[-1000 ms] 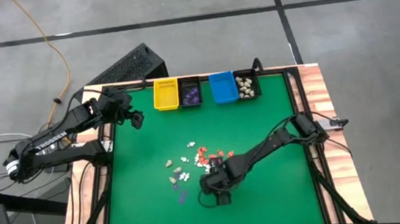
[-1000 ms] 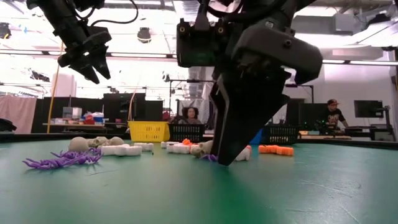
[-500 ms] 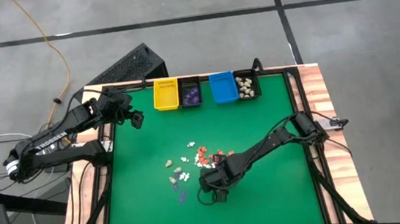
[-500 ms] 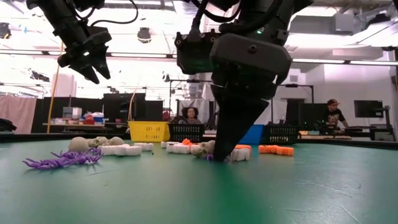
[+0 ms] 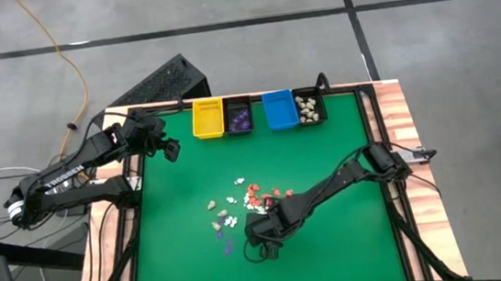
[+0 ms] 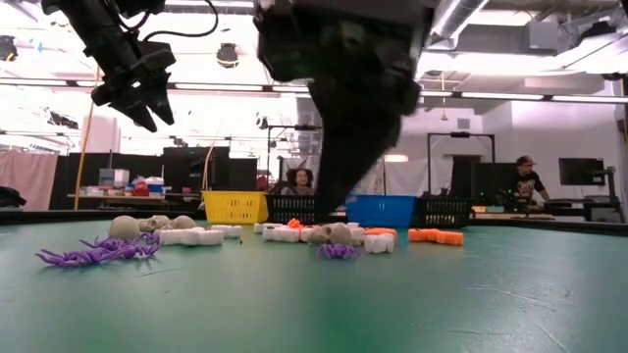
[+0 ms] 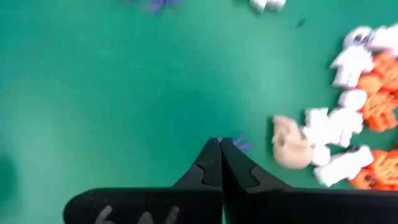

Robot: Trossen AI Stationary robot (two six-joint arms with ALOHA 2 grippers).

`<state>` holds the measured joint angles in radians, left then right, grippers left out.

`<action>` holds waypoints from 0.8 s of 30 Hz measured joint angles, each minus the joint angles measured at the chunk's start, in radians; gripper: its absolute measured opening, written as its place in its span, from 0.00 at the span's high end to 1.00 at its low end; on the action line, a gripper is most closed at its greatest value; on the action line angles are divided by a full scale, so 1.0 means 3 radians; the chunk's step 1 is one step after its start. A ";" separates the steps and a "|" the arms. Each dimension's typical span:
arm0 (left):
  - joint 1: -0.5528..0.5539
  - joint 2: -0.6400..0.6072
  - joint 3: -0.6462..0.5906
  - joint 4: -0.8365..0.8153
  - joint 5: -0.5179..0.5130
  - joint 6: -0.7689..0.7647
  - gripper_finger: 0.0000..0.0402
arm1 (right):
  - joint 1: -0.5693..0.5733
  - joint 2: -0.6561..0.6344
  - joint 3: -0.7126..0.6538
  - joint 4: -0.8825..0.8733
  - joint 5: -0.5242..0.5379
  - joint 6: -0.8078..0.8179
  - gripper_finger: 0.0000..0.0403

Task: Sort Halloween decoration
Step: Put the purple spider toy into the left black basket

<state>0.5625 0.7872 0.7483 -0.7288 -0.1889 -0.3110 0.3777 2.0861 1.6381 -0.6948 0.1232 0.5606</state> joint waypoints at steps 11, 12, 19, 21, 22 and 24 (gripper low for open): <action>0.0000 0.0000 0.0000 0.0000 0.0003 0.0052 0.36 | -0.0133 -0.0006 0.0236 -0.0303 -0.0043 0.0042 0.78; 0.0000 0.0000 0.0000 0.0000 0.0005 0.0082 0.36 | -0.0132 -0.0006 0.0236 -0.0333 -0.0050 0.0076 0.73; 0.0000 0.0000 0.0000 0.0001 0.0005 0.0124 0.36 | -0.0083 -0.0006 0.0235 -0.0292 -0.0254 0.0122 0.41; -0.0001 0.0000 0.0000 0.0001 0.0005 0.0122 0.36 | -0.0050 -0.0006 0.0173 -0.0199 -0.0241 0.0121 0.37; 0.0000 0.0000 0.0000 0.0001 0.0005 0.0122 0.36 | -0.0036 -0.0008 0.0128 -0.0169 -0.0238 0.0121 0.37; 0.0000 0.0000 0.0000 0.0001 0.0005 0.0122 0.36 | -0.0014 -0.0007 0.0043 -0.0191 -0.0240 0.0118 0.37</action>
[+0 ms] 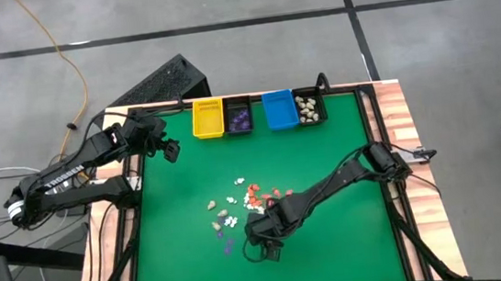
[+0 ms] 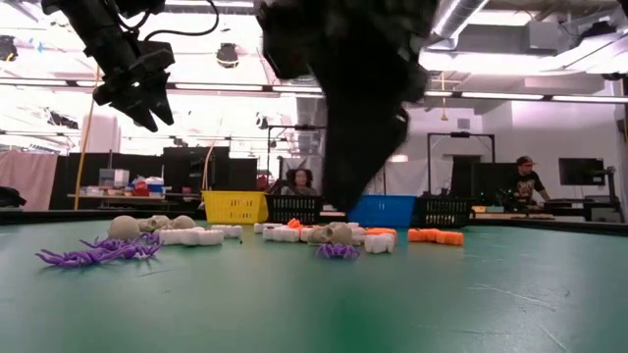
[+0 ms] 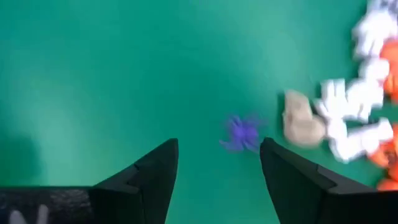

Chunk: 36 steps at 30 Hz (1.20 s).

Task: Sort Halloween decoration
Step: Put the purple spider toy into the left black basket

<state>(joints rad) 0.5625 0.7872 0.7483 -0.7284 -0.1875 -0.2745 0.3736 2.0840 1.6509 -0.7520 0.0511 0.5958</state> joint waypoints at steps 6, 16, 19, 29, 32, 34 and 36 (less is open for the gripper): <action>-0.0001 0.0001 0.0000 0.0001 -0.0004 -0.0042 0.36 | -0.0047 0.0001 -0.0247 0.0048 0.0116 -0.0037 0.39; 0.0000 0.0001 -0.0001 0.0003 -0.0006 -0.0084 0.36 | -0.0096 -0.0003 -0.0285 0.0385 0.0032 -0.0367 0.39; 0.0000 0.0001 0.0000 0.0003 -0.0008 -0.0084 0.36 | -0.0090 -0.0003 -0.0285 0.0379 0.0031 -0.0444 0.39; 0.0000 0.0001 0.0000 0.0000 -0.0014 -0.0061 0.36 | -0.0102 0.0153 -0.0279 0.0605 -0.0057 -0.0433 0.39; 0.0000 0.0001 0.0000 0.0002 -0.0014 -0.0027 0.36 | -0.0101 0.0179 -0.0270 0.0623 -0.0126 -0.0329 0.39; 0.0000 0.0001 0.0000 0.0005 -0.0016 0.0003 0.36 | -0.0102 0.0180 -0.0270 0.0619 -0.0143 -0.0303 0.39; 0.0000 0.0001 0.0000 0.0003 -0.0016 0.0009 0.36 | -0.0100 0.0182 -0.0270 0.0575 -0.0126 -0.0300 0.40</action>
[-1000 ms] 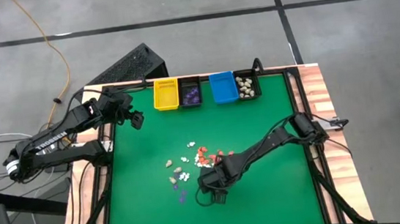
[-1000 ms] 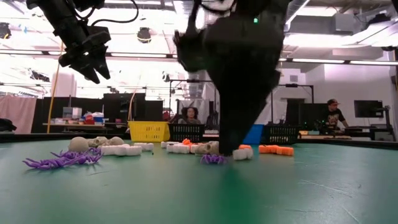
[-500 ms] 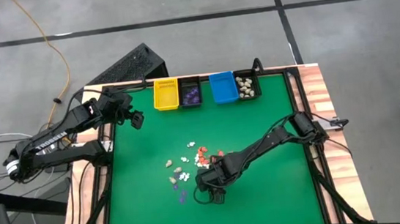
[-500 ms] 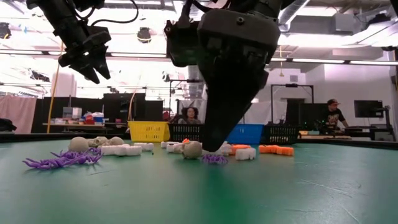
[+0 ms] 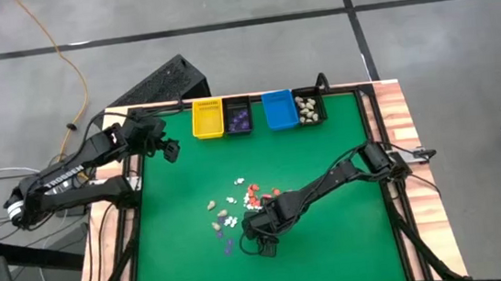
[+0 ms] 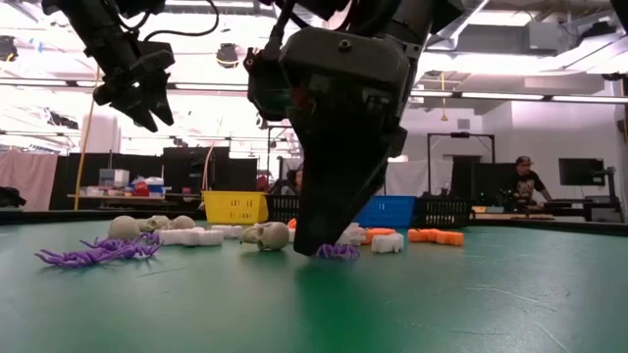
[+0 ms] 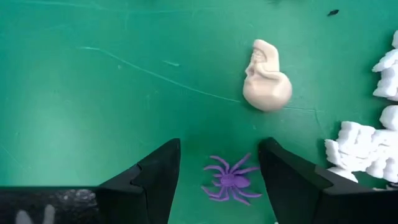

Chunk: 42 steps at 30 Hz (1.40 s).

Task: Sort Halloween decoration
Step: Put the purple spider toy into the left black basket

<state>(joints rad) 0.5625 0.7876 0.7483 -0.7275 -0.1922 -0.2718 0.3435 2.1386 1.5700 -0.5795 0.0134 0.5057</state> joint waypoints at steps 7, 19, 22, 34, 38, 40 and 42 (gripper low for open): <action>0.0000 0.0000 0.0000 -0.0001 -0.0021 0.0004 0.36 | 0.0001 0.0008 -0.0001 -0.0138 0.0086 0.0082 0.60; 0.0000 0.0000 0.0000 0.0000 -0.0023 0.0008 0.36 | 0.0001 0.0013 0.0011 -0.0145 0.0050 0.0110 0.96; 0.0000 0.0000 0.0000 -0.0001 -0.0023 0.0034 0.36 | -0.0016 0.0024 0.0109 -0.0236 0.0046 0.0082 0.97; 0.0000 0.0000 0.0000 0.0000 -0.0021 0.0058 0.36 | -0.0092 0.0041 0.0664 -0.0789 0.0114 -0.0131 0.97; 0.0000 0.0000 0.0000 0.0001 -0.0021 0.0059 0.36 | -0.0052 0.0032 0.0685 -0.0870 0.0059 0.0067 0.89; 0.0000 0.0000 0.0000 -0.0002 -0.0021 0.0060 0.36 | 0.0002 0.0037 0.0684 -0.0916 0.0056 0.0114 0.79; 0.0000 0.0000 0.0000 -0.0001 -0.0021 0.0082 0.36 | 0.0065 0.0037 0.0684 -0.0927 0.0087 0.0198 0.67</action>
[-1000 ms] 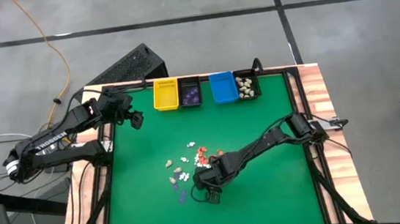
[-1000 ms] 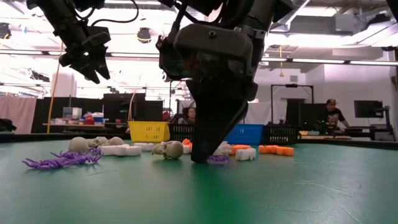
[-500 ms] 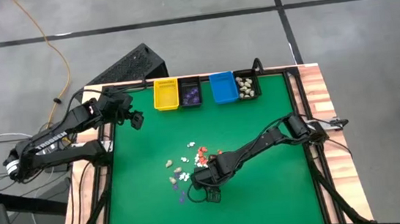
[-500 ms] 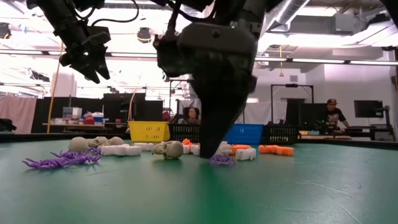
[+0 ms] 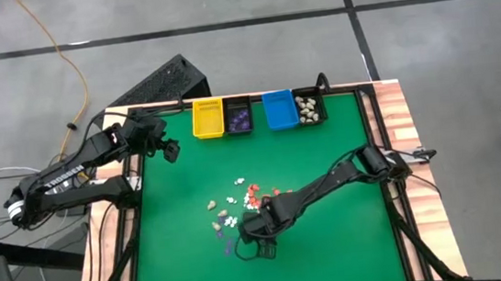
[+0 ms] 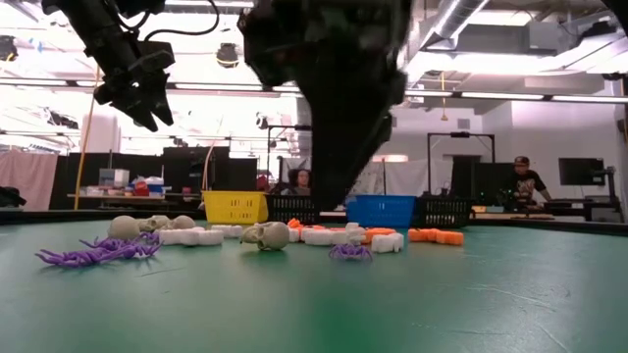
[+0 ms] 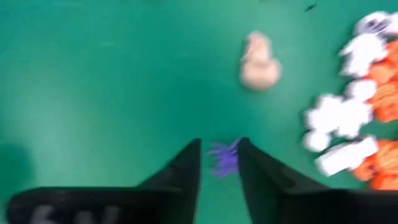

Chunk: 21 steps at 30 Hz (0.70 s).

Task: Sort Halloween decoration
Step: Put the purple spider toy into the left black basket

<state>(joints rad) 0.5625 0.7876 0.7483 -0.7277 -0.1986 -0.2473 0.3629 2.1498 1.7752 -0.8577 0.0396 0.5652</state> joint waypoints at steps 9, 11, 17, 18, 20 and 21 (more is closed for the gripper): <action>0.0000 0.0000 0.0000 0.0001 0.0000 0.0057 0.36 | 0.0120 -0.0001 -0.0331 0.0186 0.0124 0.0110 0.33; 0.0000 0.0000 0.0000 0.0000 0.0000 0.0055 0.36 | 0.0091 -0.0003 -0.0428 0.0245 0.0132 0.0121 0.32; 0.0000 -0.0001 0.0000 0.0003 -0.0043 -0.0018 0.36 | 0.0028 -0.0022 -0.0552 0.0417 0.0135 -0.0069 0.33; 0.0000 -0.0001 0.0000 0.0002 -0.0061 -0.0029 0.36 | 0.0018 -0.0022 -0.0561 0.0433 0.0133 -0.0097 0.35; 0.0000 -0.0001 0.0000 0.0002 -0.0075 -0.0032 0.36 | -0.0001 -0.0025 -0.0582 0.0444 0.0118 -0.0129 0.41; 0.0000 -0.0001 0.0000 0.0003 -0.0079 -0.0033 0.36 | -0.0008 -0.0026 -0.0591 0.0443 0.0115 -0.0129 0.44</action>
<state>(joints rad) 0.5625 0.7872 0.7483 -0.7269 -0.2221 -0.2573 0.3604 2.1420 1.5980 -0.7247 0.0742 0.5265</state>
